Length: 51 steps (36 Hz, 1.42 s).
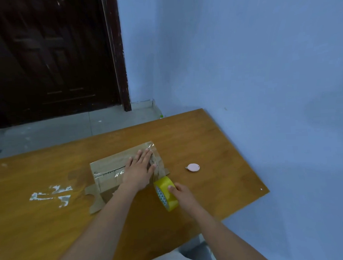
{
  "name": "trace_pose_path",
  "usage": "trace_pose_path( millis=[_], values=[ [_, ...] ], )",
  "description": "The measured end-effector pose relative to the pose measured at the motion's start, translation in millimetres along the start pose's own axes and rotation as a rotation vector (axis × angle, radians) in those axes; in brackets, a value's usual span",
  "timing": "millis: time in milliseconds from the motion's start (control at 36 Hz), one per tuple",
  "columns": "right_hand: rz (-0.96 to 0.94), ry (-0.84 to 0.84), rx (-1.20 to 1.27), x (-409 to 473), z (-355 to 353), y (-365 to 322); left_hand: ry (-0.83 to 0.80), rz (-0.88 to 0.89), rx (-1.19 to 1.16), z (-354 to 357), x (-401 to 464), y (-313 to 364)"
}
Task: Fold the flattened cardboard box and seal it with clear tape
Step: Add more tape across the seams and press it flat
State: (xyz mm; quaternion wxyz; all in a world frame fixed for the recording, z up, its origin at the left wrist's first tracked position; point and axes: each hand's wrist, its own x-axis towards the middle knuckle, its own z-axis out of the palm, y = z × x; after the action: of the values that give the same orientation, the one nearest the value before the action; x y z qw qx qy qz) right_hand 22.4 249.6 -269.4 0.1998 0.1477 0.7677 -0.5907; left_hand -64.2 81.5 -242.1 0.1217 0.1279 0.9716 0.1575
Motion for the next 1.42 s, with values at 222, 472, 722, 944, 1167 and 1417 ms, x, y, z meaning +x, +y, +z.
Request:
trace_pose_path(
  millis=[222,472,722,944,1167,1417],
  values=[
    [0.006,0.045,-0.039,3,6,-7,-0.01,-0.013,0.008,-2,-1,1],
    [0.147,0.049,-0.18,5,7,1,-0.012,-0.018,0.007,-3,-3,2],
    [0.15,0.083,-0.227,3,10,-8,0.08,-0.025,0.044,-4,-3,9],
    [0.128,0.049,-0.247,5,6,-11,0.416,0.168,0.063,10,-9,18],
    [0.134,0.043,-0.184,10,9,-2,0.264,0.127,0.258,25,-27,17],
    [0.088,-0.031,-0.032,5,7,7,0.148,0.066,0.366,34,-31,17]
  ],
)
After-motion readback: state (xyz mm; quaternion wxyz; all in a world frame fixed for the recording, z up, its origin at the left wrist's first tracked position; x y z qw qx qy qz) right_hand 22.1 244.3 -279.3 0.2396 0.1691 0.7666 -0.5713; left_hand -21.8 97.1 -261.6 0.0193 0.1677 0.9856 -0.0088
